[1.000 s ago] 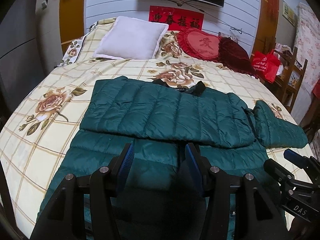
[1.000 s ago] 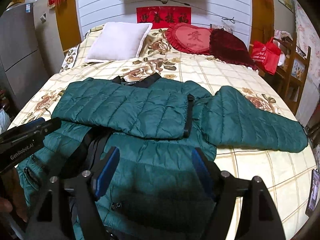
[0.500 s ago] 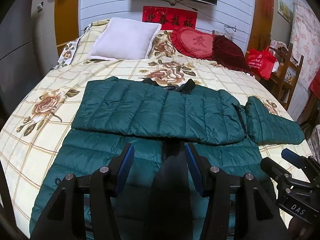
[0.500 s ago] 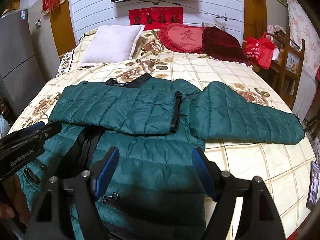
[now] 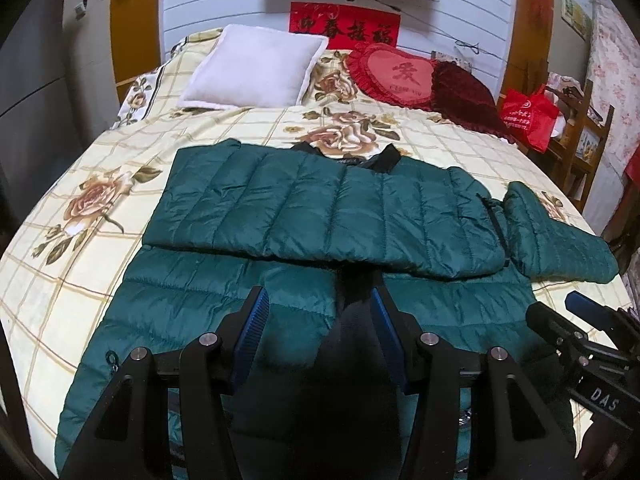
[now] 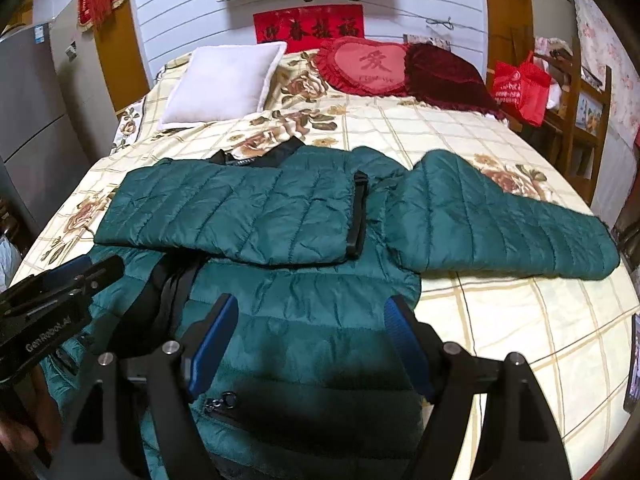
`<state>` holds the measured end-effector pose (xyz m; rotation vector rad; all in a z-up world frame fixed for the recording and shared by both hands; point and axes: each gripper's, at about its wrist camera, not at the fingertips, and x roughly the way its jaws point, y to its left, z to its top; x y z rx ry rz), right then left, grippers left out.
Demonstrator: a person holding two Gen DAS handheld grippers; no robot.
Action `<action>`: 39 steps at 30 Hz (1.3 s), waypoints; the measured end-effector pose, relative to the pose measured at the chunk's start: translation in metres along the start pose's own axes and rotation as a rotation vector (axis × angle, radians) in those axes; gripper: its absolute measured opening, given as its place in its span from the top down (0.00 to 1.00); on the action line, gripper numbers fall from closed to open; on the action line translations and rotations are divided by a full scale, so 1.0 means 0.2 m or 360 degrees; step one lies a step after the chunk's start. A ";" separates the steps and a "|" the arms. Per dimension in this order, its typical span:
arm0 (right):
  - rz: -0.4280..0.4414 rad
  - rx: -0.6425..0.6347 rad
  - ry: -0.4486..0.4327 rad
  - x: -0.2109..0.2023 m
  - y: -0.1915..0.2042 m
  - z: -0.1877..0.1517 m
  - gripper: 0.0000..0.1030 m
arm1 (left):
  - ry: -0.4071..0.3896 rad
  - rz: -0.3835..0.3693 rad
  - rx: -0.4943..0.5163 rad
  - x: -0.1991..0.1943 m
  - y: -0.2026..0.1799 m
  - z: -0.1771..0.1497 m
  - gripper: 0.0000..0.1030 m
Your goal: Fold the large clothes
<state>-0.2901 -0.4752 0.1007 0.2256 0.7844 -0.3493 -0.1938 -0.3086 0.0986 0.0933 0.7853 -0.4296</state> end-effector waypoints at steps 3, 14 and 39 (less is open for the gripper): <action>-0.0011 0.0021 0.0014 0.06 -0.03 0.02 0.23 | 0.0022 0.0002 -0.0029 0.03 0.02 0.00 0.45; -0.0100 0.0098 0.0100 0.15 -0.26 0.09 0.23 | 0.0058 0.0002 -0.0033 0.14 0.02 0.05 0.45; -0.0936 0.0739 0.0082 0.17 -1.91 0.25 0.22 | 0.0120 -0.0067 -0.0026 0.36 -0.06 0.22 0.45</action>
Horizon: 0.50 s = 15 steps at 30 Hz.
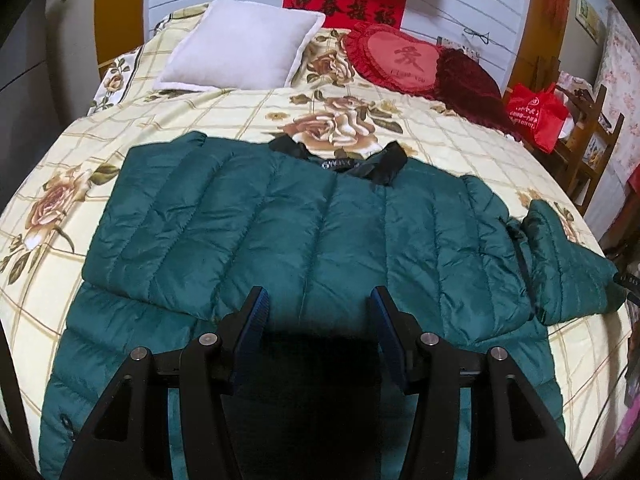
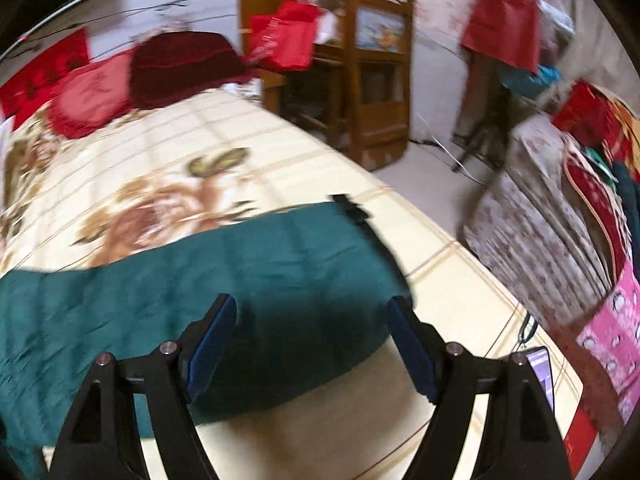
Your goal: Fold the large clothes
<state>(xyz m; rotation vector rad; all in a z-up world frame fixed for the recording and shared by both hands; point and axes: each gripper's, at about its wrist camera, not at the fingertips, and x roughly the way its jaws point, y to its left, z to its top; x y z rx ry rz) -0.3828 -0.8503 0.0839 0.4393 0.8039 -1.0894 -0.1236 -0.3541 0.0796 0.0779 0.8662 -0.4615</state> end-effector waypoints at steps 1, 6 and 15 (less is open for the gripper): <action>-0.0010 0.0033 0.0009 0.04 -0.02 0.01 0.22 | 0.0006 0.0003 0.0004 0.01 0.00 0.00 0.45; -0.0012 0.0082 0.0047 0.15 -0.05 0.02 0.21 | 0.0018 0.0019 0.0013 0.03 0.00 -0.02 0.45; 0.0100 0.0215 0.0073 0.24 -0.10 0.01 0.24 | 0.0031 -0.0006 -0.0034 0.01 0.04 -0.06 0.45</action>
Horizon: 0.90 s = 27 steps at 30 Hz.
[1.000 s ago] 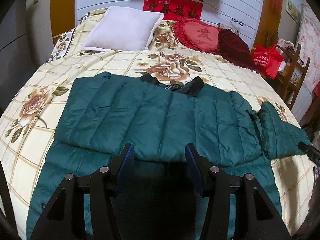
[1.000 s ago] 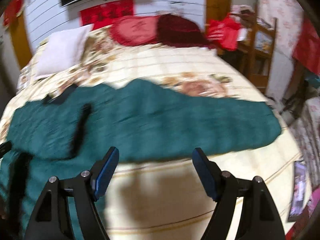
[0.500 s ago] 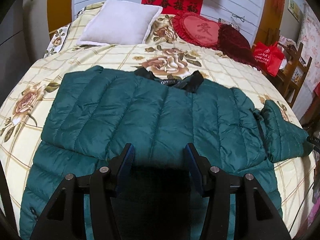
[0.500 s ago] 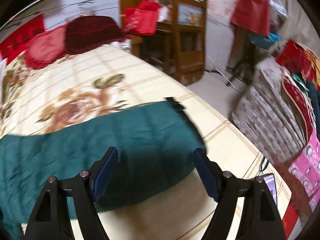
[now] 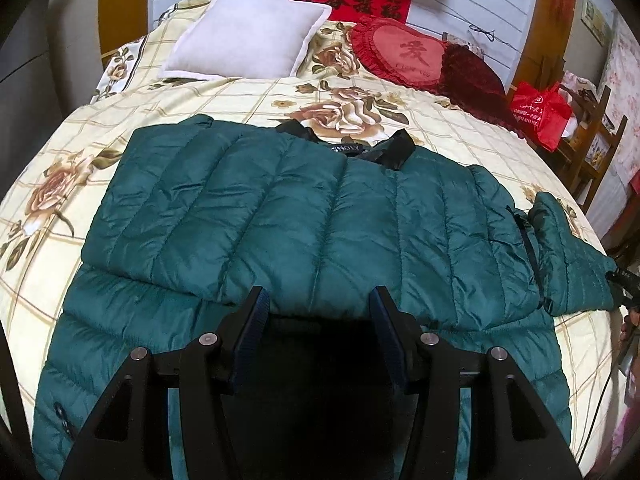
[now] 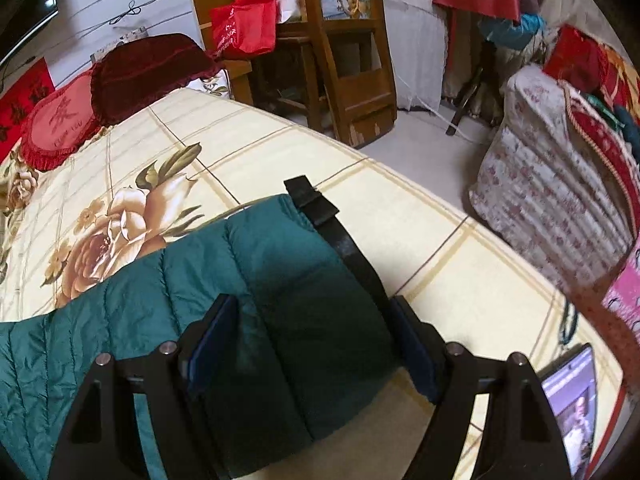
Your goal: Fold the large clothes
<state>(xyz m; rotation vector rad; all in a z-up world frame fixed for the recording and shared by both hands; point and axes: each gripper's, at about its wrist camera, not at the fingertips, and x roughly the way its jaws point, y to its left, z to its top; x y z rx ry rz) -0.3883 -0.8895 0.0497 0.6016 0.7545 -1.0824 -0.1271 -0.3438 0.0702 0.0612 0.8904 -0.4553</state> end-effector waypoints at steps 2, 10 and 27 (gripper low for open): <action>0.0042 -0.0021 -0.0020 -0.01 0.00 -0.01 0.39 | 0.0011 -0.0005 -0.0004 0.00 0.00 -0.01 0.45; 0.0270 -0.0036 -0.0155 -0.21 -0.01 -0.01 0.88 | -0.0006 -0.0048 -0.0029 -0.06 0.01 -0.04 0.45; 0.0596 -0.0406 -0.0283 -0.86 0.45 -0.10 0.88 | -0.0043 -0.0080 -0.0038 -0.25 0.04 -0.13 0.45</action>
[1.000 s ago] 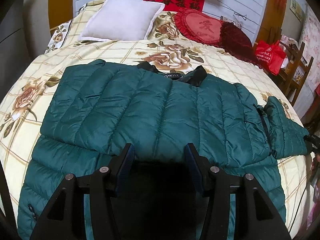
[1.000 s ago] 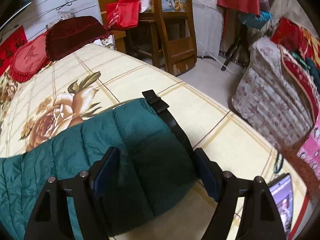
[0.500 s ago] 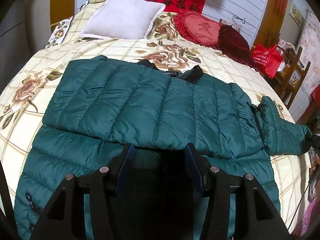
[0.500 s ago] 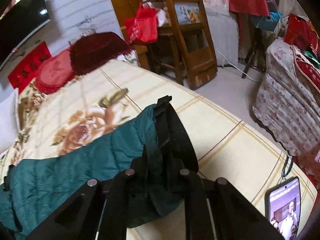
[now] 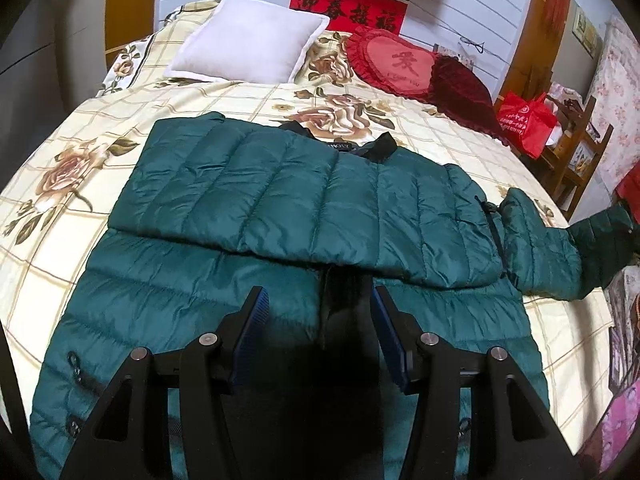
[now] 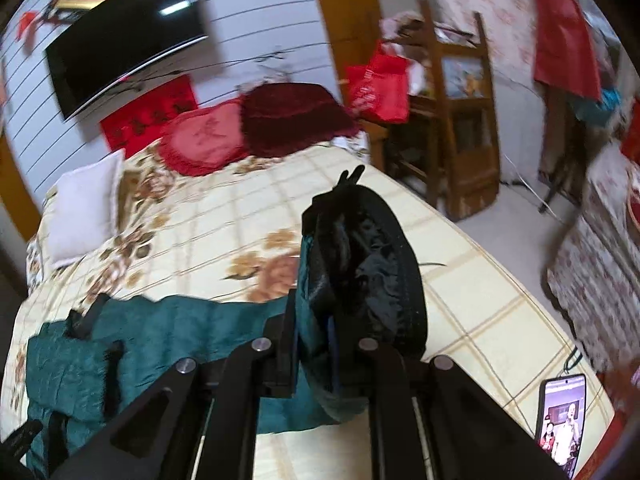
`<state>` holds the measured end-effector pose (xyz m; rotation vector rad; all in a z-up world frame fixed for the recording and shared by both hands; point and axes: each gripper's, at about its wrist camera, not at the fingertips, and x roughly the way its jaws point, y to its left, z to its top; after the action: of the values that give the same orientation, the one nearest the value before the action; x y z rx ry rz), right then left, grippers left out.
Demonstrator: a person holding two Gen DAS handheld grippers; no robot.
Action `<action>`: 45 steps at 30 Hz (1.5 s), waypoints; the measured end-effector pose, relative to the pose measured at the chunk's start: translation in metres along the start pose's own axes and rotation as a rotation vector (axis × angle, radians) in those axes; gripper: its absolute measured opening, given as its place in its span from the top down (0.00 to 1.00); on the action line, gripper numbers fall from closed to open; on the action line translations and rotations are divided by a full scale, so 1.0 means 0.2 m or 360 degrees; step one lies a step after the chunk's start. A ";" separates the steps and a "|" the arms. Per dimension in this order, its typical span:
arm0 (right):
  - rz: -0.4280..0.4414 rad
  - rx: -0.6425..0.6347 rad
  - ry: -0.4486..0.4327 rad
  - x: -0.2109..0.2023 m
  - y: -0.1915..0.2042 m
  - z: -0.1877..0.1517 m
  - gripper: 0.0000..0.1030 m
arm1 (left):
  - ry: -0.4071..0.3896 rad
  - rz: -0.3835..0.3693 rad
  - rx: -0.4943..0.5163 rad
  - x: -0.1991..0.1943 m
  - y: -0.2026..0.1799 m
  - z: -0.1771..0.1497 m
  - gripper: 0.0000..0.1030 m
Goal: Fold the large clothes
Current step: 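Carry the held sleeve across the jacket body toward the left gripper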
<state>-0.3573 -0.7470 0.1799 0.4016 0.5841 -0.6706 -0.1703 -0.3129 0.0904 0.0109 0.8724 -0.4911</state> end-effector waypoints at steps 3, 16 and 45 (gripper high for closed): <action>0.0055 -0.0063 0.0004 -0.04 0.13 0.00 0.88 | -0.0010 0.0008 -0.0005 -0.03 0.02 0.00 0.45; 0.0360 -0.0311 0.0079 -0.13 0.77 -0.03 0.89 | -0.0058 0.0089 -0.0030 -0.10 0.16 -0.02 0.45; 0.0781 -0.0586 0.0423 0.13 1.88 -0.36 0.89 | -0.0104 0.0131 -0.0192 -0.15 0.51 -0.05 0.45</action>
<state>-0.1137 -0.4522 0.1690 0.2723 0.8082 -0.0324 -0.1513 -0.2089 0.0863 -0.0787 0.8329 -0.3595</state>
